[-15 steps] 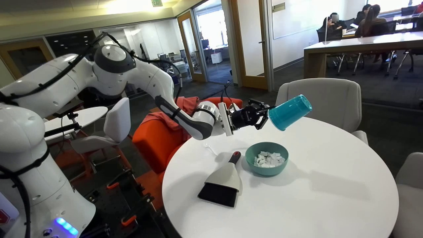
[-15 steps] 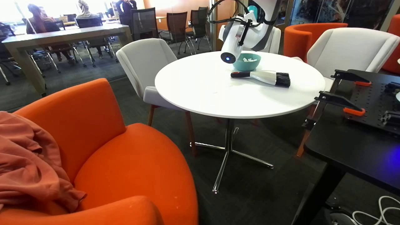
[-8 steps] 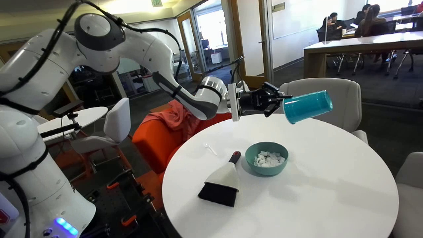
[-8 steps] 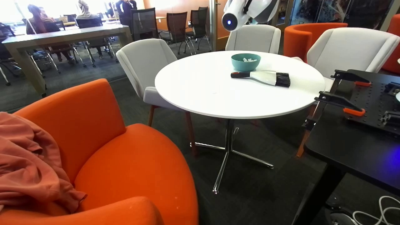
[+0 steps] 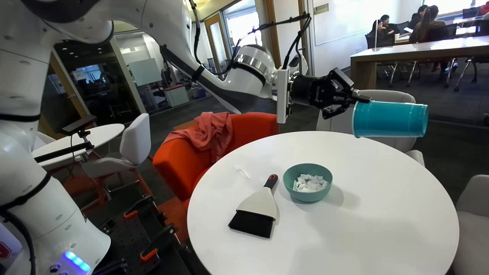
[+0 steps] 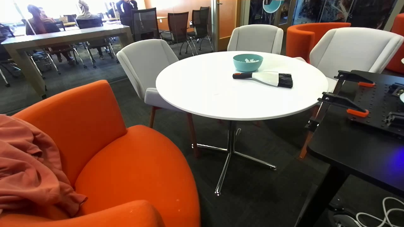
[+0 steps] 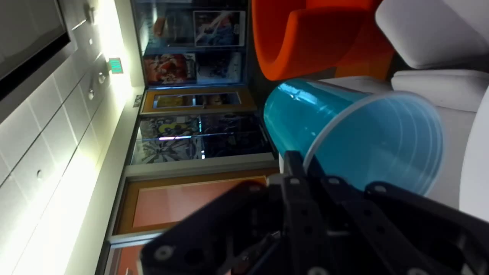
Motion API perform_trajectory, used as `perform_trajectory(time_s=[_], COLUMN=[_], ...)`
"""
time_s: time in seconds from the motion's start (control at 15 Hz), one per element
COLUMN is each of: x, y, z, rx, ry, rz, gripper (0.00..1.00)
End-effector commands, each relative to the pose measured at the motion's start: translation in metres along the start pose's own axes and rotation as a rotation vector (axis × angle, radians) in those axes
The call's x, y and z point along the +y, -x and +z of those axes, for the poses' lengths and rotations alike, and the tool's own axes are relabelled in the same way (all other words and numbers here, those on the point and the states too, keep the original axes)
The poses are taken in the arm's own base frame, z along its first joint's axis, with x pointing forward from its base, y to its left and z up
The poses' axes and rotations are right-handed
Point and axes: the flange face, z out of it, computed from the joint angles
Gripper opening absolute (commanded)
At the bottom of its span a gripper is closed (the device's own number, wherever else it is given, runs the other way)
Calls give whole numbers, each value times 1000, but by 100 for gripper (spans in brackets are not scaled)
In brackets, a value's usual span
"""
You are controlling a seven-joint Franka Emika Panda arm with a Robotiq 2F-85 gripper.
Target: Pour the contents of the cup into the bowl then use the spoon to mix them
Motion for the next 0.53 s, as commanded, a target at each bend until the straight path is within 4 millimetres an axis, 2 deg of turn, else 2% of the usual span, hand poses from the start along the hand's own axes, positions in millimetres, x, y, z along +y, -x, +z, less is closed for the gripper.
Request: perform_trajectory(time_s=[0.0,0.27,0.47], x=[21,19,14], y=[21,31,31], z=[8,19,18], rx=[-24,-71,-86], ry=[-158,-340,-478], rz=[110,264,383], gripper=[1,1,1])
